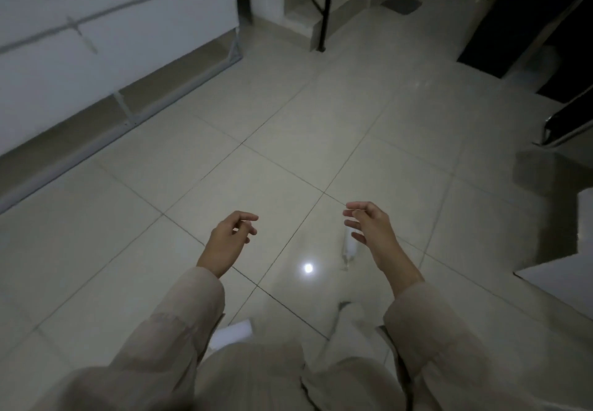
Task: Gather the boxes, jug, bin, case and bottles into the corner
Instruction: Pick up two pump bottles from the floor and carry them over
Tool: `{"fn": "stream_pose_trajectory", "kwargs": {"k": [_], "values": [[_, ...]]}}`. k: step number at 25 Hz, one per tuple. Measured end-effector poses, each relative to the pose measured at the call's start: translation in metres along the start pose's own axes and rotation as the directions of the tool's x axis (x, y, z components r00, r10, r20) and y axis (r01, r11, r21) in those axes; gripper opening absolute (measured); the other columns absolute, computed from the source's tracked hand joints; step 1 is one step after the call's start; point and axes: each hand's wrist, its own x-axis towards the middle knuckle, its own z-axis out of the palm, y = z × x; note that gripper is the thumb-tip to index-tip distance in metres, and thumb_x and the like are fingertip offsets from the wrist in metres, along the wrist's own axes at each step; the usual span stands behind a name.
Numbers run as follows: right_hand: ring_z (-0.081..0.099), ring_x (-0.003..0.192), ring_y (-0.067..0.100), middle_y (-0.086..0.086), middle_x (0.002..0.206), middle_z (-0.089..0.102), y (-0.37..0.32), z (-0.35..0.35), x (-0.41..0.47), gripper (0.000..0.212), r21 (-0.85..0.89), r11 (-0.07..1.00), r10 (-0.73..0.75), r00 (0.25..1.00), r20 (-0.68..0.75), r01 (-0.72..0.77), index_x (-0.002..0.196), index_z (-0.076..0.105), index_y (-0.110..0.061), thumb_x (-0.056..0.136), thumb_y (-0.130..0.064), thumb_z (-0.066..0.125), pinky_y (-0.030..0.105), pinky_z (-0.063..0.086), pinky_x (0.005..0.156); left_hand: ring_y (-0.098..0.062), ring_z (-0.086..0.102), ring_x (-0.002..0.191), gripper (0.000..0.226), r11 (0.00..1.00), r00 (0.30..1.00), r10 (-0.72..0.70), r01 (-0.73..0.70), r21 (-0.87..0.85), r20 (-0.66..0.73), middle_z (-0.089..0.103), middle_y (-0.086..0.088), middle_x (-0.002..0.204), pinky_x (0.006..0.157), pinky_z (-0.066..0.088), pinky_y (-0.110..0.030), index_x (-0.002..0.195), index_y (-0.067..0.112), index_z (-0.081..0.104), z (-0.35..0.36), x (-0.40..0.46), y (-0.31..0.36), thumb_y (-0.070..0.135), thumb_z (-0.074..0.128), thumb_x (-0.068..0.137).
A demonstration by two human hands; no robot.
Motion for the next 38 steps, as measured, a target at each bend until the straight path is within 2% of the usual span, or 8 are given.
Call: {"fn": "stream_pose_trajectory", "kwargs": {"k": [5,11,15,20,24,28,34,38], "values": [[0.056,0.089,0.017,0.006,0.102,0.062,-0.008,-0.035,0.111,0.019,-0.278,0.958,0.011,0.96,0.281,0.07,0.1,0.06,-0.013,0.092,-0.008,0.044,0.02,0.042,0.069,-0.014,0.055,0.072,0.023,0.982,0.967,-0.173,0.153,-0.113,-0.186,0.062,0.0,0.083,0.065,0.041,-0.018,0.1,0.019,0.061,0.08,0.04,0.011,0.014,0.04,0.095],[0.056,0.084,0.02,0.01,0.103,0.06,0.049,-0.09,0.214,0.018,-0.497,0.868,0.163,0.93,0.331,0.025,0.102,0.062,-0.007,0.091,-0.006,0.048,0.024,0.041,0.068,-0.019,0.056,0.074,0.023,0.944,0.937,-0.318,0.299,-0.136,-0.147,0.063,-0.001,0.08,0.062,0.041,-0.013,0.097,0.019,0.062,0.187,0.085,0.014,0.009,0.041,0.094],[0.053,0.091,0.015,0.008,0.103,0.062,0.146,-0.098,0.29,0.019,-0.628,0.778,0.242,0.93,0.277,-0.015,0.102,0.063,-0.004,0.089,-0.004,0.048,0.016,0.036,0.075,-0.015,0.054,0.073,0.024,0.939,0.939,-0.335,0.326,-0.112,-0.08,0.063,-0.002,0.083,0.057,0.04,-0.005,0.096,0.022,0.061,0.252,0.139,-0.04,0.009,0.041,0.094],[0.051,0.092,0.021,0.018,0.125,0.052,0.308,-0.082,0.402,0.035,-0.656,0.721,0.387,0.914,0.118,-0.221,0.121,0.047,-0.006,0.087,-0.011,0.053,0.015,0.04,0.057,-0.009,0.057,0.077,0.023,0.944,0.944,-0.329,0.328,-0.036,-0.012,0.063,0.001,0.086,0.063,0.041,-0.01,0.1,0.021,0.061,0.338,0.225,-0.169,0.009,0.042,0.094],[0.042,0.125,0.038,0.022,0.142,0.034,0.428,-0.059,0.482,0.08,-0.489,0.736,0.448,0.878,-0.168,-0.469,0.14,0.017,-0.002,0.081,-0.024,0.066,0.042,0.042,0.098,-0.007,0.056,0.079,0.023,0.956,0.956,-0.294,0.294,-0.001,-0.005,0.063,0.004,0.087,0.065,0.041,-0.011,0.101,0.022,0.059,0.4,0.275,-0.277,0.009,0.042,0.094],[0.033,0.131,0.041,0.021,0.145,0.028,0.51,-0.04,0.537,0.103,-0.442,0.725,0.445,0.849,-0.285,-0.529,0.144,0.004,-0.008,0.073,-0.033,0.075,0.051,0.032,0.106,-0.003,0.055,0.081,0.021,0.968,0.969,-0.244,0.24,0.071,0.049,0.061,0.012,0.088,0.062,0.039,-0.008,0.103,0.028,0.057,0.428,0.308,-0.36,0.016,0.042,0.094],[0.054,0.107,0.033,0.021,0.125,0.049,0.527,-0.013,0.515,0.066,-0.596,0.753,0.364,0.931,0.023,-0.28,0.122,0.031,-0.002,0.072,-0.013,0.073,0.04,0.049,0.088,-0.006,0.055,0.088,0.023,0.965,0.969,-0.245,0.243,0.095,0.011,0.061,0.008,0.095,0.071,0.043,-0.015,0.105,0.028,0.056,0.403,0.283,-0.386,0.014,0.043,0.093],[0.048,0.097,0.023,0.007,0.116,0.045,0.474,0.031,0.439,0.07,-0.763,0.635,0.469,0.723,0.508,0.124,0.127,0.028,-0.013,0.072,-0.018,0.071,0.031,0.043,0.076,-0.012,0.042,0.117,0.037,0.92,0.979,-0.197,0.201,0.336,-0.047,0.05,0.003,0.127,0.098,0.033,-0.022,0.127,0.023,0.045,0.366,0.229,-0.373,0.02,0.051,0.091]]}}
